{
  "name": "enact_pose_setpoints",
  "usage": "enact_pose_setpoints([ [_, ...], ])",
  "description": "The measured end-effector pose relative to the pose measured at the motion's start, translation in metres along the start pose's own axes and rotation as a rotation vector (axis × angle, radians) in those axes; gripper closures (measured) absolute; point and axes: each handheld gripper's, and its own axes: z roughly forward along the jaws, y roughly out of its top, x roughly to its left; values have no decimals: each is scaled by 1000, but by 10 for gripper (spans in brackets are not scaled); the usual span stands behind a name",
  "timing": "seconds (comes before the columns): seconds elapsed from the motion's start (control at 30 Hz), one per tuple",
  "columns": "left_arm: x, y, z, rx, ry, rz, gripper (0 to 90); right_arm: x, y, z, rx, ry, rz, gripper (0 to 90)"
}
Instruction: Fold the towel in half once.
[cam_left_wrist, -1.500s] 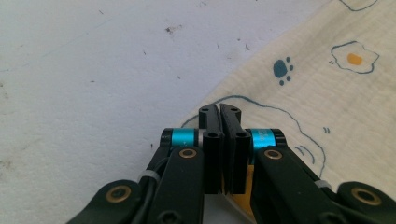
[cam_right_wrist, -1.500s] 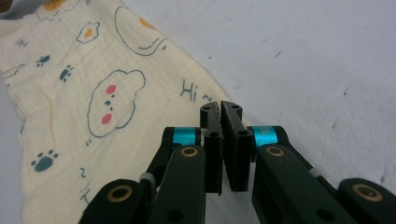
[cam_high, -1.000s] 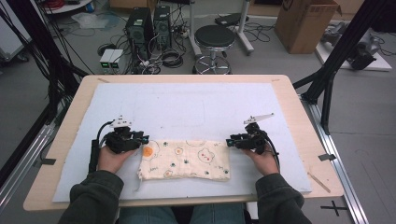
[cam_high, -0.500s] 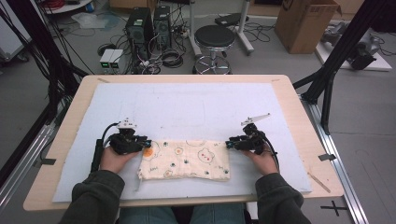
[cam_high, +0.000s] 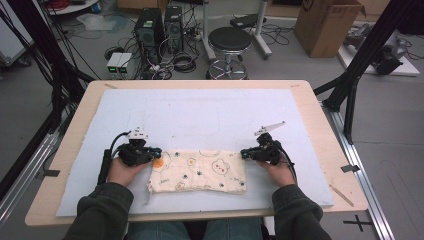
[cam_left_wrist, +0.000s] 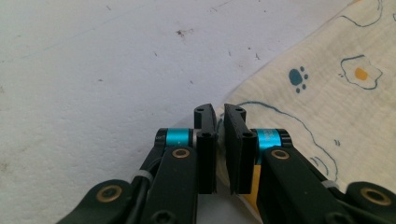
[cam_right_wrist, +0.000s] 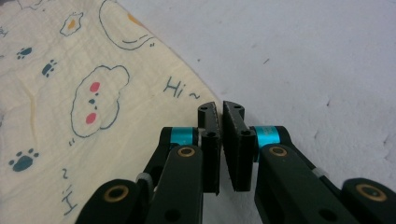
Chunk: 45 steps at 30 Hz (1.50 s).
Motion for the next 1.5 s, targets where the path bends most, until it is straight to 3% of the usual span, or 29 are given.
enact_pose_setpoints([
  [0.17,1,1,0,-19,9,-8,846,-3,0,-1,-4,-4,3,864],
  [0.57,7,4,8,-94,20,-86,853,-18,16,-3,14,-49,0,863],
  [0.93,13,24,22,-76,47,-89,853,-34,26,0,8,-77,15,863],
  [1.2,21,29,32,-105,74,-125,854,-47,34,3,-14,-98,47,862],
  [1.5,28,37,37,-87,94,-121,853,-52,38,9,-24,-108,65,860],
])
